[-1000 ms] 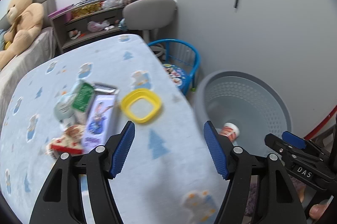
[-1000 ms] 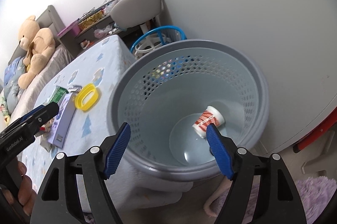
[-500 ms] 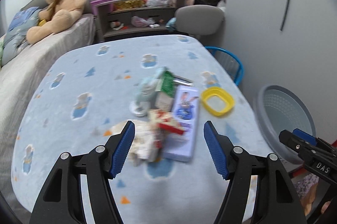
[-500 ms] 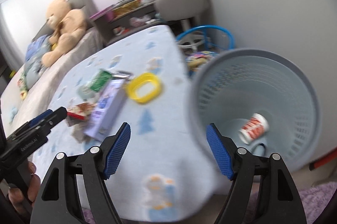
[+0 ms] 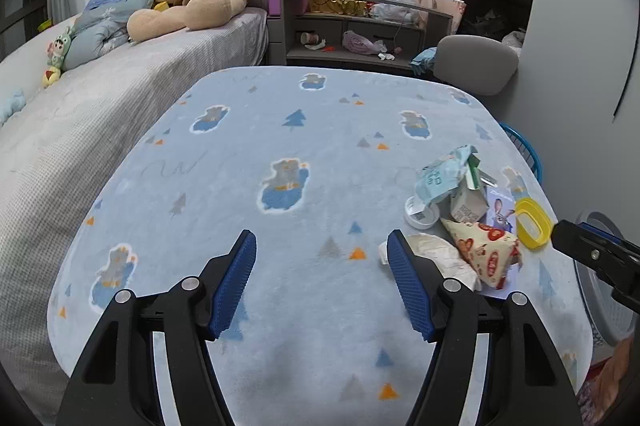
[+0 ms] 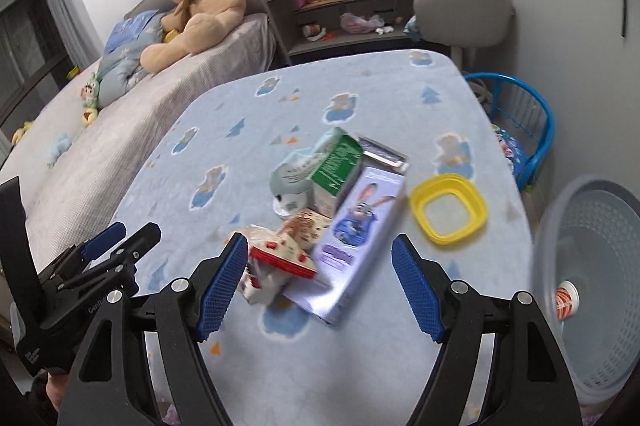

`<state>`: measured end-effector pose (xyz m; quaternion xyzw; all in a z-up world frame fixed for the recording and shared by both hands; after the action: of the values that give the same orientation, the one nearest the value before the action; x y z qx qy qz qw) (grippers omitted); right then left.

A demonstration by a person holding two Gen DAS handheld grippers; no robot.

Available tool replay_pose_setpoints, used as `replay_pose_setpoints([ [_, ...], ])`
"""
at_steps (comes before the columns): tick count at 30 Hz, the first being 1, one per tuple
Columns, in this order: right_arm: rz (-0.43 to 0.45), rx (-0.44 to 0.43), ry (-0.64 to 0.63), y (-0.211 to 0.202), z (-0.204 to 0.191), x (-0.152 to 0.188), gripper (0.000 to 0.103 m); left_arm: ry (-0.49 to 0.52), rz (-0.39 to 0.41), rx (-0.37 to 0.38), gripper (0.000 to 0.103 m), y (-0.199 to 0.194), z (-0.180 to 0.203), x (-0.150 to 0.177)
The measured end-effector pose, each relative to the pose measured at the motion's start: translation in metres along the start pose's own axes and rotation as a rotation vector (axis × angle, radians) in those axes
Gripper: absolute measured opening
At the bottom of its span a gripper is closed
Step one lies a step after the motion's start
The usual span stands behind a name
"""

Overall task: Collect trash
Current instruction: 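Move both tools back over the table toward the remaining trash, then grasp the red-and-white snack wrapper with the right tool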

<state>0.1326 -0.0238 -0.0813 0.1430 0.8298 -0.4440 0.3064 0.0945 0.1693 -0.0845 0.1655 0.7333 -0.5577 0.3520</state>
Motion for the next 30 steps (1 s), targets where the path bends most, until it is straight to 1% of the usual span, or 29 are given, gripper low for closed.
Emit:
replay_pose_setpoints([
  [7,-0.089,0.031,-0.021,0.047,-0.008,-0.005,0.072,-0.007,-0.039,-0.001,0.065,0.018,-0.006,0.01],
  [10,-0.118,0.057,-0.034,0.061,-0.007,-0.004,0.067,-0.016,-0.05,0.005,0.065,0.023,-0.009,0.012],
  [12,-0.141,0.084,-0.05,0.069,-0.005,-0.001,0.062,-0.018,-0.056,0.008,0.065,0.026,-0.01,0.013],
  [16,-0.171,0.11,-0.072,0.075,-0.003,0.006,0.053,-0.02,-0.068,0.016,0.065,0.029,-0.01,0.017],
  [18,-0.182,0.113,-0.077,0.076,-0.004,0.01,0.041,-0.019,-0.072,0.022,0.065,0.03,-0.009,0.018],
  [19,-0.186,0.111,-0.076,0.076,-0.005,0.011,0.036,-0.018,-0.074,0.024,0.065,0.03,-0.009,0.018],
  [20,-0.19,0.109,-0.076,0.076,-0.005,0.013,0.033,-0.017,-0.074,0.028,0.065,0.03,-0.008,0.019],
  [24,-0.172,0.096,-0.074,0.069,-0.008,0.013,0.03,-0.01,-0.076,0.04,0.065,0.028,-0.003,0.02],
  [30,-0.112,0.054,-0.041,0.044,-0.01,0.009,0.029,0.014,-0.09,0.074,0.065,0.024,0.011,0.023],
])
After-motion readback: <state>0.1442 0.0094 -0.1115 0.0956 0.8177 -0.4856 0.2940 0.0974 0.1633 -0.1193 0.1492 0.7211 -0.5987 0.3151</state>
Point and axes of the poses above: each gripper's, at about its wrist camera, not at the fingertips, and y roughly the way its jaws point, z to its right, x to its underside, the point moved 10 cm from there along y, roughly the way its jaws point, and after that the axes turned 13 degrees about -x, right-handed, at the moved point
